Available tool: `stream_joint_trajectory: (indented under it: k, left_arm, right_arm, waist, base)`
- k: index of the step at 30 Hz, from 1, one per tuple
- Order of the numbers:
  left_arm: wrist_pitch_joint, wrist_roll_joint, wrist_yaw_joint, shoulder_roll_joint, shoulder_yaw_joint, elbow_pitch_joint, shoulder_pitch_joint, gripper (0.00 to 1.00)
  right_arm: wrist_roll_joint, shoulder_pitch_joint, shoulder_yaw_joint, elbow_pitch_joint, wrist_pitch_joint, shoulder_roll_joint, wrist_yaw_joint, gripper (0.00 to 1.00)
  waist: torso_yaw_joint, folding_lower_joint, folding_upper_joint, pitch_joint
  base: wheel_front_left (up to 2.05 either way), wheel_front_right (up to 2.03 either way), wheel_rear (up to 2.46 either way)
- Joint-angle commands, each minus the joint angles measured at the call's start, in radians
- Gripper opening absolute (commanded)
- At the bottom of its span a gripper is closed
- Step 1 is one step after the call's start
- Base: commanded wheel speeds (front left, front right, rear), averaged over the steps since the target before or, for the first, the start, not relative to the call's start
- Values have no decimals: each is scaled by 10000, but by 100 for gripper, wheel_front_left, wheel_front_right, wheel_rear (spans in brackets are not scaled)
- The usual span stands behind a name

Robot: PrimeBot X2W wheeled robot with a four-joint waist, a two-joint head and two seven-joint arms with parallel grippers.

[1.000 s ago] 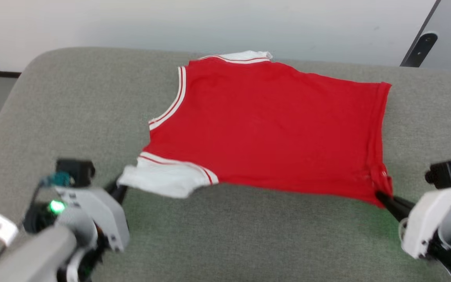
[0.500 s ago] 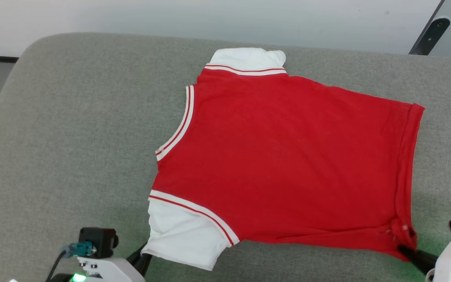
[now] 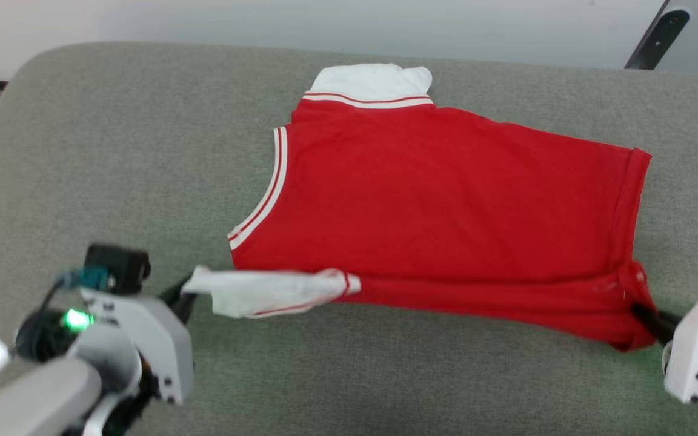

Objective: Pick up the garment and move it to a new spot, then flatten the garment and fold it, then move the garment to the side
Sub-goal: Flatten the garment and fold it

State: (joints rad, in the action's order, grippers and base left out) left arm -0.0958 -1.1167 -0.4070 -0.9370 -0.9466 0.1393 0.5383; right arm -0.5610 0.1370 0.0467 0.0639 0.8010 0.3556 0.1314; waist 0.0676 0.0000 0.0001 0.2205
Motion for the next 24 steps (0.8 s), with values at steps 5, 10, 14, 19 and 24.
stream_joint_trajectory:
  k: [5, 10, 14, 19, 24]
  left_arm:
    - [-807, 387, 958, 597, -86, -1227, 1661, 0]
    - [-1353, 509, 1637, 1132, -231, -2356, 2626, 0]
    - [-1969, 407, 2290, 1616, -412, -3384, 3318, 0]
    - [-2947, 99, 2941, 2240, -698, -4684, 3915, 0]
    - [-4366, -402, 3423, 2768, -994, -5849, 4359, 0]
  right_arm:
    - [690, 1361, -54, -808, 147, -112, -15, 0]
    - [1115, 2223, -367, -1396, 241, -245, -15, 0]
    - [1316, 2968, -776, -1997, 334, -310, -15, 0]
    - [1521, 3669, -1175, -2790, 521, -375, -15, 0]
    - [1515, 4133, -1560, -3433, 650, -484, -15, 0]
  waist:
    - [-193, 0, -1, 299]
    - [-332, 0, -1, 467]
    - [-447, 0, -1, 608]
    - [-490, 0, -1, 752]
    - [-517, 0, -1, 904]
  base:
    - [0, 0, 0]
    - [0, 0, 0]
    - [0, 0, 0]
    - [0, 0, 0]
    - [0, 0, 0]
